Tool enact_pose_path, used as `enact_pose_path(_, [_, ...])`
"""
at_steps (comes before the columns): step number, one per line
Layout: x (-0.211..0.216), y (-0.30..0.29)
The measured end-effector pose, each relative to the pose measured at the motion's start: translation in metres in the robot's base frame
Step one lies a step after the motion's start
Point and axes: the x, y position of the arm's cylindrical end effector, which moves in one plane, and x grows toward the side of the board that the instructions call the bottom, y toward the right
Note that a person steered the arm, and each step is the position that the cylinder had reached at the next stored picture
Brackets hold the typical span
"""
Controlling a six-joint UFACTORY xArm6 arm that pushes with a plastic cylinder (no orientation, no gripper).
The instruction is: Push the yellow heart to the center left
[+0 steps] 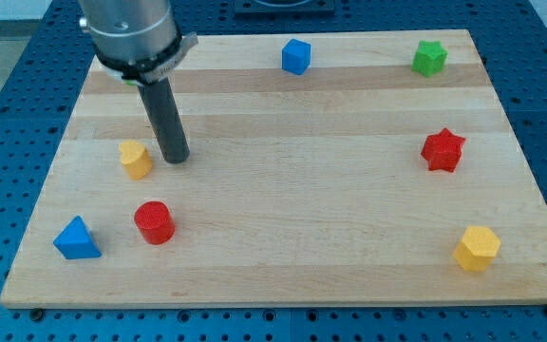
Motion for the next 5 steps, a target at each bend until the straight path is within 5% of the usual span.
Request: enact_pose_path(5, [0.011, -0.064])
